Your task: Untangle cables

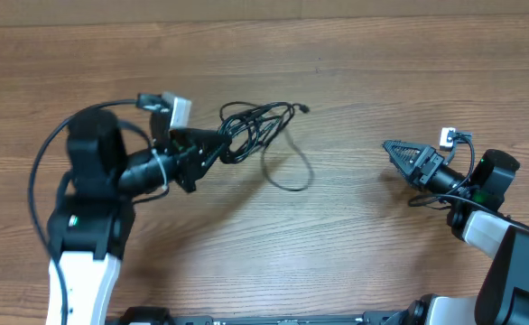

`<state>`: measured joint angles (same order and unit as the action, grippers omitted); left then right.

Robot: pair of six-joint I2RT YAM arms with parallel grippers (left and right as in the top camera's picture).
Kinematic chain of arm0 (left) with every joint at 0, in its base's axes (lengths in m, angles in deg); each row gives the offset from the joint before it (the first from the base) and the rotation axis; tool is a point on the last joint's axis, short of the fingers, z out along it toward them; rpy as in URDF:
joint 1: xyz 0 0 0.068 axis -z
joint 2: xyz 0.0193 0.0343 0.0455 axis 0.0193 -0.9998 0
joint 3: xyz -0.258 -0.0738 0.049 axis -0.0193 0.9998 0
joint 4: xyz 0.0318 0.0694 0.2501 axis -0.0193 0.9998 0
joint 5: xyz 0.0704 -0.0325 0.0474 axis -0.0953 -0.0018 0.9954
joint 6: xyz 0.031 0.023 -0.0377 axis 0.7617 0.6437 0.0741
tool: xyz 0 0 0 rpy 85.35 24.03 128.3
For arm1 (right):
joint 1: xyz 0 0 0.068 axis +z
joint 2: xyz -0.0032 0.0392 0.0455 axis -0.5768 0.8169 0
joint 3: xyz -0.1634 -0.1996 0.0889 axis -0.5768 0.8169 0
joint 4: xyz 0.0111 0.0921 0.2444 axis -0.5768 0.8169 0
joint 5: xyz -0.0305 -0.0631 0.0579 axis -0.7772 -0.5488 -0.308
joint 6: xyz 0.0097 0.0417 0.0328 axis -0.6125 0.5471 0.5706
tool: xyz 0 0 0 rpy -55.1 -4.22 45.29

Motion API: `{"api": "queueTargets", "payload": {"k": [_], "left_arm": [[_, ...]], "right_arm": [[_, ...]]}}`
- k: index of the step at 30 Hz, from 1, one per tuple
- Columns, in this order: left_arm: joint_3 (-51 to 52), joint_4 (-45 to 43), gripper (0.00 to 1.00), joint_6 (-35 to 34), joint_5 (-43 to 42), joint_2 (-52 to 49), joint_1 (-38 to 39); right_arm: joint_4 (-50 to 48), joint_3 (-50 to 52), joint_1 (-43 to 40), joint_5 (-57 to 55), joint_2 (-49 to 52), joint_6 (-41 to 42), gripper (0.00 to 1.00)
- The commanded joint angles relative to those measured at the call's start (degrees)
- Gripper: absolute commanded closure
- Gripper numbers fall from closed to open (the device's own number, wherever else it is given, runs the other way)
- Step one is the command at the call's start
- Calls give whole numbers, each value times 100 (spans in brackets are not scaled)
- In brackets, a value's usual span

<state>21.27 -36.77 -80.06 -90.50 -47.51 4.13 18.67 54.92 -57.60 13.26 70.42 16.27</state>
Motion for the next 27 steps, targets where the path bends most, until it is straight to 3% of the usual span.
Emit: {"api": "queueTargets", "payload": {"k": [1,6,9,17,27], "left_arm": [[-109,24,96,188,223,219,37],[-109,26,95,-234,0,251,37],[-109,0,96,-911,-90,251,39],[-109,293,96,-940,337,240,39],[-107,1104,96,-951,975,240,39]], "right_arm": [[20,-35,98,170,-63,-66,0],[70,-35,293,168,-63,-68,0],[70,-35,417,168,-63,-68,0],[59,-35,942,560,-63,-68,0],[-544,-35,2590,721,-63,-15,0]]}}
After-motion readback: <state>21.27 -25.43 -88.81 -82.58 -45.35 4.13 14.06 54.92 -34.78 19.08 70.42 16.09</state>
